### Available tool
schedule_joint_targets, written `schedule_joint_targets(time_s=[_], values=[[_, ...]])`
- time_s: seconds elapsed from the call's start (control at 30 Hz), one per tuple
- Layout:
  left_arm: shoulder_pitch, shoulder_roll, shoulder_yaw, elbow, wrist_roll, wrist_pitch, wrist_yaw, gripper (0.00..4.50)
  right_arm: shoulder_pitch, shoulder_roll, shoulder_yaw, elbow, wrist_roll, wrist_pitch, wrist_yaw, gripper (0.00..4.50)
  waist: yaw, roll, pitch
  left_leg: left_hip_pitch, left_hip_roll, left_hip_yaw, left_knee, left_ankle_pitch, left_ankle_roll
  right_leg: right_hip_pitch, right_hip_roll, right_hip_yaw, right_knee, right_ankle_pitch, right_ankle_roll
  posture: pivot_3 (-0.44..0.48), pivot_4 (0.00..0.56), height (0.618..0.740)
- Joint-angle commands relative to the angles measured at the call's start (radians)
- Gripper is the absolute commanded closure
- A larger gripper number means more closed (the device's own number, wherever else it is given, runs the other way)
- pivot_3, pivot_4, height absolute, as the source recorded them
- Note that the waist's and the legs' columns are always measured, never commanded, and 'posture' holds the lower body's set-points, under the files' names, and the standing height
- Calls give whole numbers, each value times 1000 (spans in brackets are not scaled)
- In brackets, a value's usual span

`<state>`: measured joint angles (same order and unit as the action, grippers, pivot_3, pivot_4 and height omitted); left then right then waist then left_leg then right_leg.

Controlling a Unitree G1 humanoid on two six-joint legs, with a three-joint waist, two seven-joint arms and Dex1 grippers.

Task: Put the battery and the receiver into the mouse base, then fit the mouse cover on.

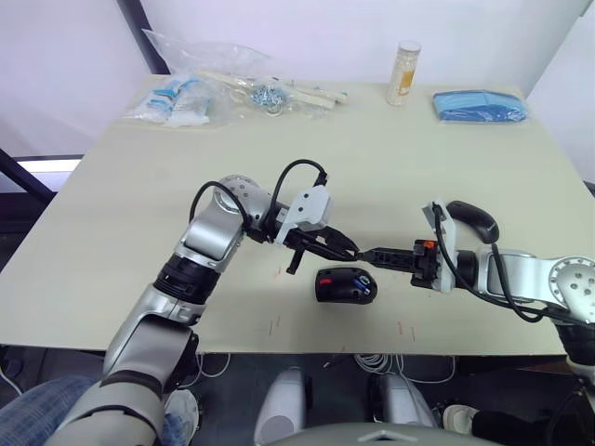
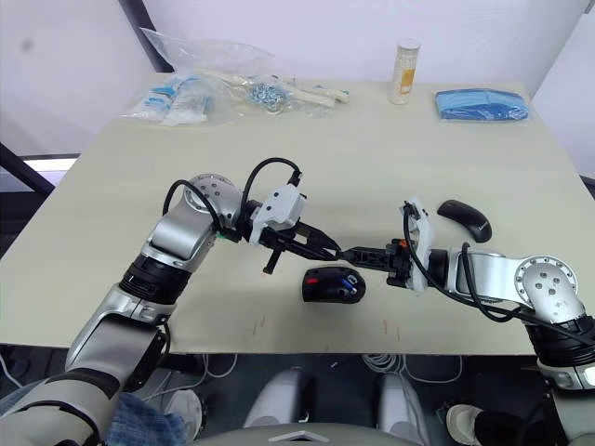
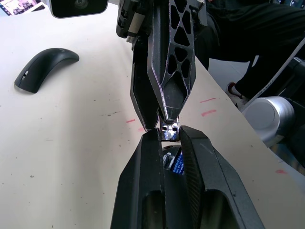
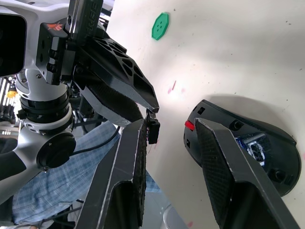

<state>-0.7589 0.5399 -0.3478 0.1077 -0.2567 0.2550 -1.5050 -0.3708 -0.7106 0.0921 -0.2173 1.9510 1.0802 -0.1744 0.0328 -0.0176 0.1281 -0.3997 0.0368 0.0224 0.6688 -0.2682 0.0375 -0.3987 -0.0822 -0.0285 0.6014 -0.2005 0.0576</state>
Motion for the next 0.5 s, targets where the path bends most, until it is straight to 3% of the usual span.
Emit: schedule_joint_targets(time_s=[0.03,0.07,0.5], values=[[-8,-4,6,-15,-9,-7,-7,4262,-9,-9,-14,-12,21,-12,6,4002,0,0,0,0,0,0,0,0,0,0,0,0,0,0,0,0,150,740],[-10,-5,6,-12,-9,-9,-6,4262,-8,-10,-13,-12,21,-11,7,4446,0,0,0,0,0,0,0,0,0,0,0,0,0,0,0,0,150,740],[-11,-15,9,-3,-8,-6,7,4262,-1,-22,-11,-25,21,-7,23,4446,0,0,0,0,0,0,0,0,0,0,0,0,0,0,0,0,150,740]])
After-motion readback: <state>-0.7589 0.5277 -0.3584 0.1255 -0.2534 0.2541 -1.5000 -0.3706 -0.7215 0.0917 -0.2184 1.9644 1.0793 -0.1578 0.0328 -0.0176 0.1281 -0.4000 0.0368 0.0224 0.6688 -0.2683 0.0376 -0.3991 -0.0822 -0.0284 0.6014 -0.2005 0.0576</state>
